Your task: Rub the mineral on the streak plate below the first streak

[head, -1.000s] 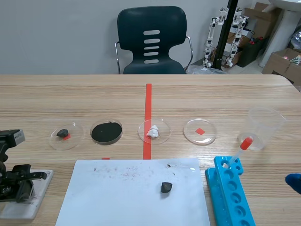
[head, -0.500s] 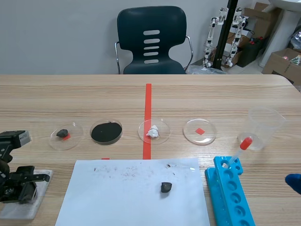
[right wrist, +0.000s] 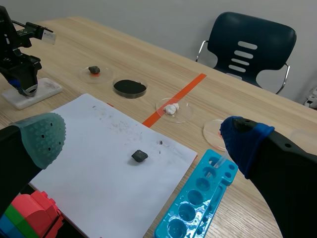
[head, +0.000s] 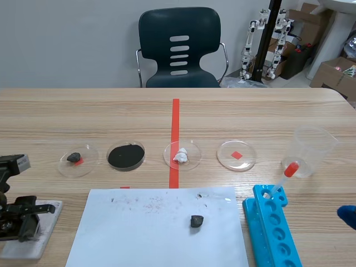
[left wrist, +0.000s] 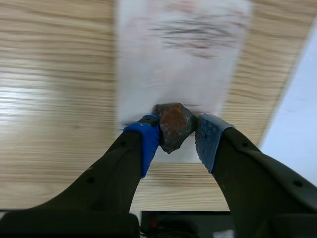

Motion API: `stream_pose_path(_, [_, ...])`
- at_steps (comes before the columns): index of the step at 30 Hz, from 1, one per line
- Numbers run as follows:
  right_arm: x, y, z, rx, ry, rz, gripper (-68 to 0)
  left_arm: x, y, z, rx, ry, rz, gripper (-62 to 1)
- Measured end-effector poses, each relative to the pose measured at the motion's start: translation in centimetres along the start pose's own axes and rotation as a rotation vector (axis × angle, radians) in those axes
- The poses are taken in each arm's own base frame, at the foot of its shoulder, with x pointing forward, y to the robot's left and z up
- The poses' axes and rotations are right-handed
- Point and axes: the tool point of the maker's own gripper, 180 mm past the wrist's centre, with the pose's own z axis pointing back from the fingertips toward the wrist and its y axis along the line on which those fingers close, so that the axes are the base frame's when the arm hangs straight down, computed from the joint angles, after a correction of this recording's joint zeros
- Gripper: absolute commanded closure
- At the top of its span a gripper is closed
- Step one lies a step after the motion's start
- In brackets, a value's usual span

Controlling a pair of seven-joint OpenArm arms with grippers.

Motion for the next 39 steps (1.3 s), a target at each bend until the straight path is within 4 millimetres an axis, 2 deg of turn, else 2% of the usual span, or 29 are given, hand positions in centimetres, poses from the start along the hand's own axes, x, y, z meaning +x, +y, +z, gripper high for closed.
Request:
stream_pose_path(9, [0.0,0.0,0.0,0.0,0.0,0.0,-67.9,0.0,-1.0,-0.1,-0.053,-0.006,-0.008,-10.2])
stream_pose_path(17, [0.0,0.0,0.0,0.0,0.0,0.0,-67.9,0.0,2.2,0.1,0.15,-0.002,-0.034,-10.2])
stream_pose_path(23, [0.0,0.0,0.0,0.0,0.0,0.0,-67.9,0.1,2.9,0.2,0.193,-0.004,-0.037,-10.2])
stream_pose_path(29, [0.0,0.0,0.0,0.0,0.0,0.0,-67.9,0.3,1.8,0.1,0.096,-0.018,-0.023,-10.2])
stream_pose_path(33, [0.0,0.0,0.0,0.0,0.0,0.0,-67.9,0.2,-0.1,-0.1,-0.002,-0.017,-0.017,-10.2])
stream_pose_path(39, [0.0,0.0,0.0,0.0,0.0,0.0,-67.9,0.2,-0.8,0.0,-0.047,-0.015,-0.018,-10.2])
